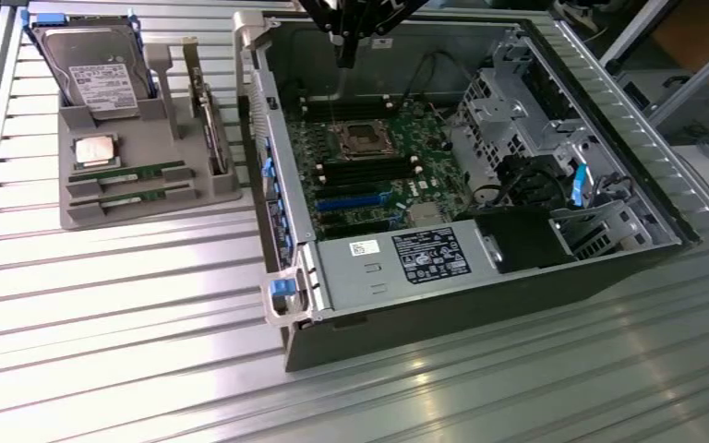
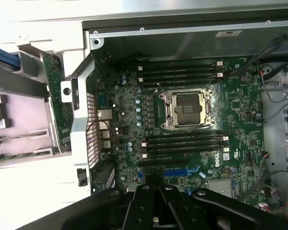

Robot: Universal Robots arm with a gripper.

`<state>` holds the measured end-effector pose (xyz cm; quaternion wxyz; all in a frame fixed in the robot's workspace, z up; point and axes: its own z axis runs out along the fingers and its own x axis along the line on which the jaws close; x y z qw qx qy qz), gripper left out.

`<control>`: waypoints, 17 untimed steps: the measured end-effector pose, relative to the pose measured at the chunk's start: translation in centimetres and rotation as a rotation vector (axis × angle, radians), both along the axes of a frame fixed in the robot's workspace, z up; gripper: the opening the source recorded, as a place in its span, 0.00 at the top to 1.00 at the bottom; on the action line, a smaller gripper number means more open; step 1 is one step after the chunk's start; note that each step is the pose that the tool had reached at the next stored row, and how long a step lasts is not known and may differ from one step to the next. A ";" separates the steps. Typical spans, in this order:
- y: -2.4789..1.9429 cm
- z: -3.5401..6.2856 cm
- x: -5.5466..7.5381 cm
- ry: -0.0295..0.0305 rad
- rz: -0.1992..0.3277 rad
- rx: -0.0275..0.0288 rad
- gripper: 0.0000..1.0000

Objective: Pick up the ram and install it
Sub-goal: 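Reach for the ram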

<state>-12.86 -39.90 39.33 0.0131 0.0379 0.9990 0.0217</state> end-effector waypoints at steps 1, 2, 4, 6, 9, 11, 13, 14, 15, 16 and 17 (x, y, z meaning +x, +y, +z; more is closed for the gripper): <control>0.00 0.00 -0.1 0.0000 0.000 -0.0001 0.89; 0.00 0.01 -0.1 0.0001 0.000 -0.0001 0.89; 0.00 0.00 -0.3 0.0000 0.000 0.0000 0.89; 0.00 0.00 -0.4 0.0000 0.000 0.0000 0.89; 0.00 0.00 -0.7 0.0000 0.000 -0.0001 0.89; 0.00 0.00 -0.8 0.0000 0.000 0.0000 0.89; 0.00 0.00 -1.0 0.0000 0.000 -0.0001 0.89; 0.00 0.01 -1.1 0.0000 0.000 -0.0001 0.89; 0.00 0.01 -1.3 -0.0001 0.000 -0.0001 0.89; 0.00 0.01 -1.5 -0.0001 0.000 -0.0001 0.89; 0.00 0.00 -1.6 -0.0002 0.000 -0.0001 0.89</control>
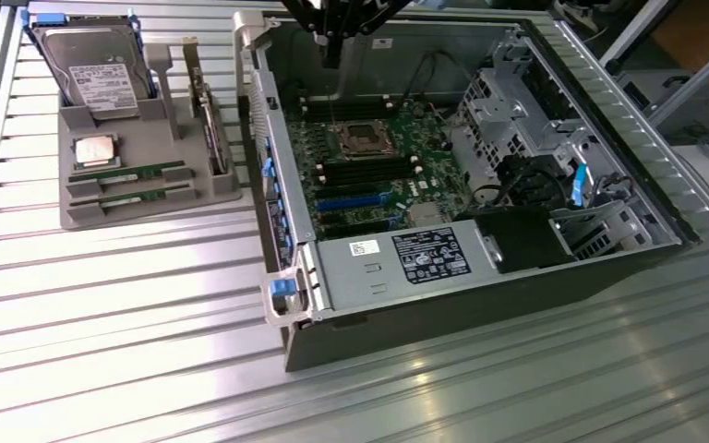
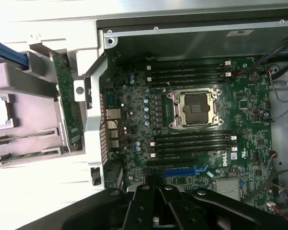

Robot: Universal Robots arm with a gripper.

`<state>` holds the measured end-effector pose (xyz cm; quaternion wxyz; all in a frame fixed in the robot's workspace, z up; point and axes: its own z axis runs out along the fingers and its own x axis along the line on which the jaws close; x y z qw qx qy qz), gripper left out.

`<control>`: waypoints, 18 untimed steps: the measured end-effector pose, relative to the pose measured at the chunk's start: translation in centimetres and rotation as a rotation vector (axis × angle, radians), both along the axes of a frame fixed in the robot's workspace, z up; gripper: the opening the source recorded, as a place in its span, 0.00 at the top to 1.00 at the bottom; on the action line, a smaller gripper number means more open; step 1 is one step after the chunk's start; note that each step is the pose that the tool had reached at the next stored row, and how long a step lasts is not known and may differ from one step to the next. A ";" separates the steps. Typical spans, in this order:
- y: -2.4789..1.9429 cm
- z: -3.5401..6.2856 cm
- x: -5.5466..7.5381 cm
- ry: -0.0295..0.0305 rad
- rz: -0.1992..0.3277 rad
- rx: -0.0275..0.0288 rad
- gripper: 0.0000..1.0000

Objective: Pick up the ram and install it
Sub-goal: 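Reach for the ram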

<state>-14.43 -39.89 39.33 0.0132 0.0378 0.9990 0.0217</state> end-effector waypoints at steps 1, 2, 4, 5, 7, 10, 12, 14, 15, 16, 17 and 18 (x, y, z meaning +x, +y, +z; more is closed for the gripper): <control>0.00 0.00 -0.1 -0.0001 0.000 0.0000 0.89; 0.00 -0.01 -0.3 -0.0001 0.000 0.0001 0.89; 0.00 0.00 -0.6 -0.0001 0.000 0.0000 0.89; 0.00 0.00 -0.7 -0.0002 0.000 0.0001 0.89; 0.00 0.00 -1.2 -0.0003 0.000 0.0000 0.89; 0.00 0.00 -1.7 -0.0006 0.000 0.0000 0.89; 0.00 0.00 -2.1 -0.0007 0.000 0.0000 0.89; 0.00 0.00 -2.3 -0.0008 0.000 0.0000 0.89; 0.00 0.00 -2.5 -0.0009 0.000 0.0000 0.89; 0.00 0.00 -2.7 -0.0010 0.000 0.0000 0.89; 0.00 0.00 -3.1 -0.0012 0.000 0.0000 0.89; 0.00 0.00 -3.3 -0.0013 0.000 -0.0001 0.89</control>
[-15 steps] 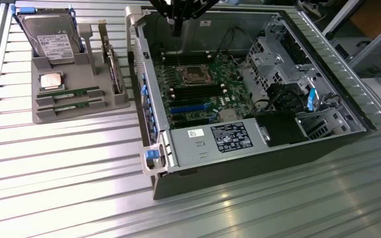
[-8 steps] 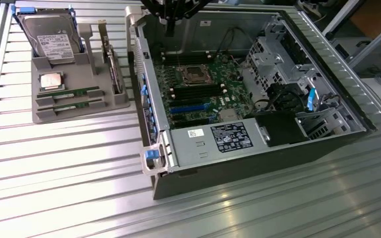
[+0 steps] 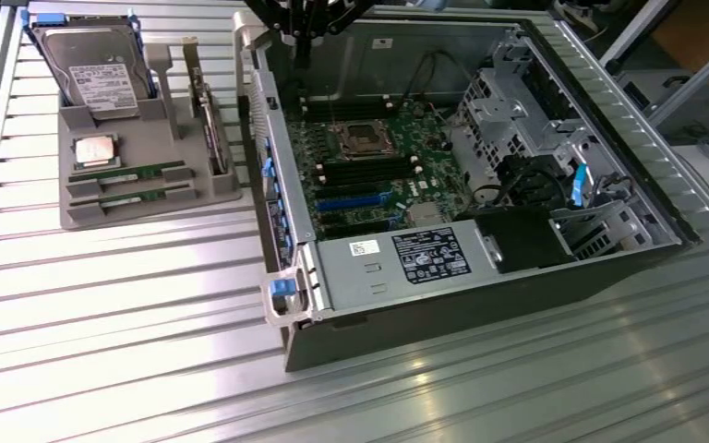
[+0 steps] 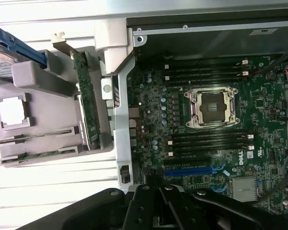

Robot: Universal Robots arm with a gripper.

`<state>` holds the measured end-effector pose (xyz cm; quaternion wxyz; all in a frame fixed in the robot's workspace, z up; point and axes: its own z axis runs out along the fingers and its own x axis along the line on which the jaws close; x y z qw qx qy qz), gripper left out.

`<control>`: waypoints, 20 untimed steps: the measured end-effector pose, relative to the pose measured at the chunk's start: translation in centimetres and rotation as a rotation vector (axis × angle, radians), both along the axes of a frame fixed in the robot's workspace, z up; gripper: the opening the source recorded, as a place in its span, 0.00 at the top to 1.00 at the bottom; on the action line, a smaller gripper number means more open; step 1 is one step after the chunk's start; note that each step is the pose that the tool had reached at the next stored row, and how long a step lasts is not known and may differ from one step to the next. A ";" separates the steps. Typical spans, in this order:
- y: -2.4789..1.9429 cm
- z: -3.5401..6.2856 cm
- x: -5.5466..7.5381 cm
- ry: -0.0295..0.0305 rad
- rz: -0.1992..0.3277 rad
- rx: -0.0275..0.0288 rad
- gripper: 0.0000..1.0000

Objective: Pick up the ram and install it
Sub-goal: 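Reach for the ram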

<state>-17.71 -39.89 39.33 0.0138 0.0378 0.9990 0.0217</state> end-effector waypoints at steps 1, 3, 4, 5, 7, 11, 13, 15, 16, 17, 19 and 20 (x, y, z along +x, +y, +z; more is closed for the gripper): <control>0.00 0.00 -0.3 -0.0003 0.000 0.0001 0.89; 0.00 0.00 -0.6 -0.0005 0.000 0.0001 0.89; 0.00 0.00 -0.9 -0.0007 0.000 0.0001 0.89; 0.00 -0.01 -1.1 -0.0010 0.000 0.0001 0.89; 0.00 0.00 -1.5 -0.0012 0.000 0.0000 0.89; 0.00 0.00 -2.7 -0.0023 0.000 0.0000 0.89; 0.00 -0.01 -3.2 -0.0029 0.000 0.0001 0.89; 0.00 0.00 -3.5 -0.0032 0.000 0.0001 0.89; 0.00 0.00 -3.8 -0.0036 0.000 0.0001 0.89; 0.00 0.00 -4.3 -0.0040 0.000 0.0001 0.89; 0.00 0.00 -4.9 -0.0046 0.000 0.0000 0.89; 0.00 0.00 -5.1 -0.0048 0.000 0.0001 0.89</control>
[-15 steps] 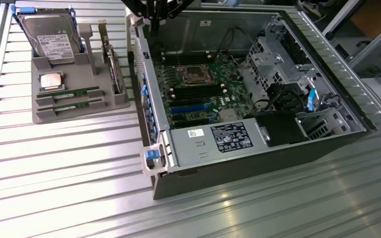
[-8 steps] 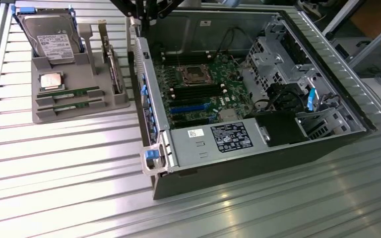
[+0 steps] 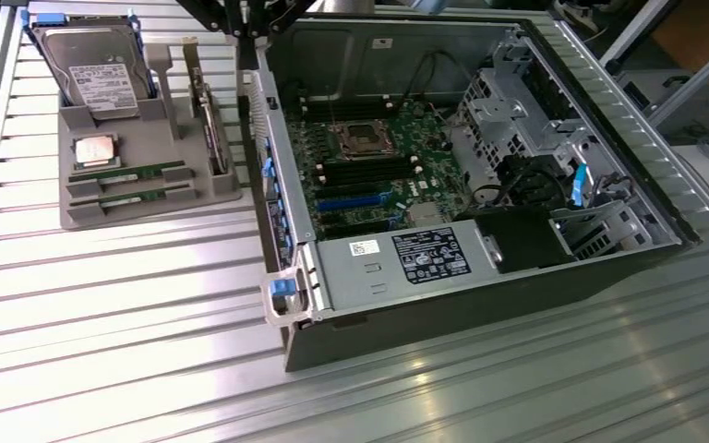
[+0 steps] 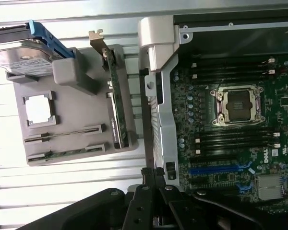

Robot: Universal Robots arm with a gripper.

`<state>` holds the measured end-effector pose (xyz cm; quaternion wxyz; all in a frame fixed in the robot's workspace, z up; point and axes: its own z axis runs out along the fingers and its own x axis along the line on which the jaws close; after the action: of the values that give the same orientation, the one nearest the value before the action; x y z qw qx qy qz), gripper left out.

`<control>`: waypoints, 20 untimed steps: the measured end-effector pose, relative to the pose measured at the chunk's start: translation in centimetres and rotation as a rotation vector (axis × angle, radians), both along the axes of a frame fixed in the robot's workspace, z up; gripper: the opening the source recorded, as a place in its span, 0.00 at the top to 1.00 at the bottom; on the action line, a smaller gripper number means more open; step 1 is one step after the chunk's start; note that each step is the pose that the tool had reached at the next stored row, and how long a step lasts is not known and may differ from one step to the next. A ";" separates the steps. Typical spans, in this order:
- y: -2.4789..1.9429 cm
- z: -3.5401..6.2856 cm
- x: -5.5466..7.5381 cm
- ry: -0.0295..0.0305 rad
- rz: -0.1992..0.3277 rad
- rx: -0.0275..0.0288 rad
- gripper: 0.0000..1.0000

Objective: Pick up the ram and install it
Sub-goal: 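Reach for the ram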

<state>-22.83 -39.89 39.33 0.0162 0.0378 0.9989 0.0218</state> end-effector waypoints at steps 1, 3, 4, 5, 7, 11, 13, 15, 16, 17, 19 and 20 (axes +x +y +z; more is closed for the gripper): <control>0.00 0.00 -0.2 -0.0002 0.000 0.0000 0.89; 0.00 0.00 -0.5 -0.0006 0.000 0.0000 0.89; 0.00 0.00 -0.7 -0.0007 0.000 0.0000 0.89; 0.00 0.00 -1.0 -0.0012 0.000 0.0000 0.89; 0.00 0.00 -1.7 -0.0021 0.000 0.0000 0.89; 0.00 0.00 -2.9 -0.0035 0.000 0.0000 0.89; 0.00 0.00 -3.3 -0.0041 0.000 0.0000 0.89; 0.00 0.00 -4.0 -0.0050 0.000 0.0000 0.89; 0.00 0.00 -4.3 -0.0055 0.000 0.0000 0.89; 0.00 0.00 -4.5 -0.0058 0.000 0.0000 0.89; 0.00 0.00 -5.1 -0.0066 0.000 0.0000 0.89; 0.00 0.00 -5.5 -0.0071 0.000 -0.0001 0.89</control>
<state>-28.31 -39.89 39.33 0.0198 0.0377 0.9989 0.0219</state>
